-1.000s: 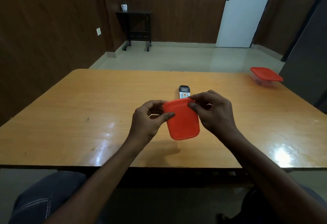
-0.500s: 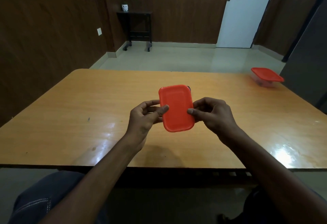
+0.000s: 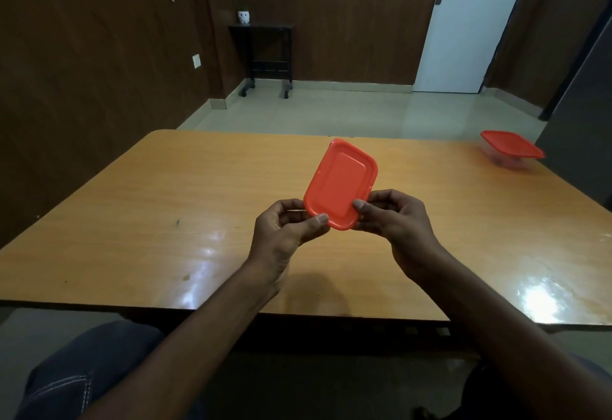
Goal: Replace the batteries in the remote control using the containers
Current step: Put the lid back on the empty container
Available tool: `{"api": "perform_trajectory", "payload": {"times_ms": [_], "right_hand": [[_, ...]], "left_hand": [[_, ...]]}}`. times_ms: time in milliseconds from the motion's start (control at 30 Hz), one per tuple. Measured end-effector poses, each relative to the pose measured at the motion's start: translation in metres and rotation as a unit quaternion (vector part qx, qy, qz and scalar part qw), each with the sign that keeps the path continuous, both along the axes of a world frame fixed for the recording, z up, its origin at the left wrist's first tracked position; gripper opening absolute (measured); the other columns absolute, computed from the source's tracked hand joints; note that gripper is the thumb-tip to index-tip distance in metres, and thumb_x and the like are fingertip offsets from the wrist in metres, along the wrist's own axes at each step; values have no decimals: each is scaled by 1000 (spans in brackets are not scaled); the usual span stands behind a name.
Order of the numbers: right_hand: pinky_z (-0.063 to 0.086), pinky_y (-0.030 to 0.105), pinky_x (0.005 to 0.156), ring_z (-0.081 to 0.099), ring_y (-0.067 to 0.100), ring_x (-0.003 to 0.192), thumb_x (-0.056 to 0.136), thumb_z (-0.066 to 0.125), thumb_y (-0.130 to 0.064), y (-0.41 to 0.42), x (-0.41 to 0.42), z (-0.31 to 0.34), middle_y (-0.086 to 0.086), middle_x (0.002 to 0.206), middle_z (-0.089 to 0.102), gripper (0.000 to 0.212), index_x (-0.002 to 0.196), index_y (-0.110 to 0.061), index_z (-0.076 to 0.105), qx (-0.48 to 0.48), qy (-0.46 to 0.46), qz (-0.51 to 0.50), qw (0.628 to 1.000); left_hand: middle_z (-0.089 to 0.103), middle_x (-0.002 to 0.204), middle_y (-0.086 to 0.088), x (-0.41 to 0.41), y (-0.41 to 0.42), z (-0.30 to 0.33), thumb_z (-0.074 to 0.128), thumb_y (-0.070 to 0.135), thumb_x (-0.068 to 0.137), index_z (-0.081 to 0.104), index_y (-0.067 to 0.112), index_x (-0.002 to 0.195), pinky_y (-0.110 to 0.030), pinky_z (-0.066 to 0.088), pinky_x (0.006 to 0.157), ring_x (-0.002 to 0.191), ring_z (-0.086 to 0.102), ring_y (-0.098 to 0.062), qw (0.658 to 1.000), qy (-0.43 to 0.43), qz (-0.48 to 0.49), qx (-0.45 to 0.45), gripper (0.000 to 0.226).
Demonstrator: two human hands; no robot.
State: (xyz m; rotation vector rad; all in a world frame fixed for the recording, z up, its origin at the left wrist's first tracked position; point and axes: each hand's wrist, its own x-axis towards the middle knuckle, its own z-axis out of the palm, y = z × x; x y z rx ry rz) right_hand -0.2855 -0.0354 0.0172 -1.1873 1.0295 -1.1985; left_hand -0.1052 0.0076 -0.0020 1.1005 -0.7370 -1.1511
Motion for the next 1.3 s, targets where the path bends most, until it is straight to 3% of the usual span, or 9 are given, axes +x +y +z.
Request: {"api": "perform_trajectory", "payload": {"times_ms": [300,533,667,800,867,933,1067,1200,1300], "right_hand": [[63,37,72,77,29,82,87,76,-9,-2,66,-30,17,92,75,19,101,0,68,117,20,28,993],[64,36,70,75,32,77,81,81,-6,-9,178,-49,26,92,75,25,100,5,70,163,21,81,983],[64,45,79,72,32,72,79,81,-3,-7,259,-53,26,88,75,24,99,7,71,180,14,111,977],[65,44,74,74,30,69,76,84,-5,1,337,-55,23,82,76,20,89,6,74,183,36,154,970],[64,38,63,74,27,65,74,86,-10,7,373,-56,19,75,76,18,83,2,75,185,58,174,966],[57,30,54,71,24,57,74,86,-11,10,404,-56,16,71,76,18,81,2,75,191,73,188,961],[56,33,62,68,26,53,72,84,-6,13,452,-55,14,61,70,18,80,6,73,211,75,220,949],[60,33,62,64,23,43,74,83,-1,16,472,-53,17,66,71,22,88,11,72,218,88,254,938],[61,31,57,68,24,47,72,85,-2,17,473,-47,18,76,74,28,93,10,70,211,110,263,935]], "left_hand": [[71,96,-17,75,7,1,77,4,83,69,0,103,-37,64,73,76,71,-27,988,-63,39,132,22],[67,89,-6,176,35,6,75,23,86,70,11,94,-35,56,65,74,61,-23,951,-169,206,158,15],[70,105,-5,231,68,1,68,23,87,71,17,98,-34,52,74,90,63,-27,891,-273,266,247,13],[64,123,-8,255,101,-11,59,22,85,69,20,118,-38,51,87,113,58,-33,748,-522,210,352,35],[59,129,-9,257,108,-13,56,20,88,67,16,121,-41,48,90,121,52,-34,707,-577,182,367,35],[54,130,-11,256,111,-10,55,18,90,63,13,121,-41,47,90,123,48,-33,687,-598,170,377,32],[52,129,-10,260,121,-8,58,22,91,61,13,117,-37,44,82,121,49,-29,672,-612,169,382,27],[53,125,-11,263,125,-7,61,23,93,60,12,116,-34,40,76,117,50,-28,671,-620,174,368,26],[54,125,-12,263,125,-7,61,23,93,59,10,117,-36,43,78,116,51,-28,670,-624,172,364,28]]}}
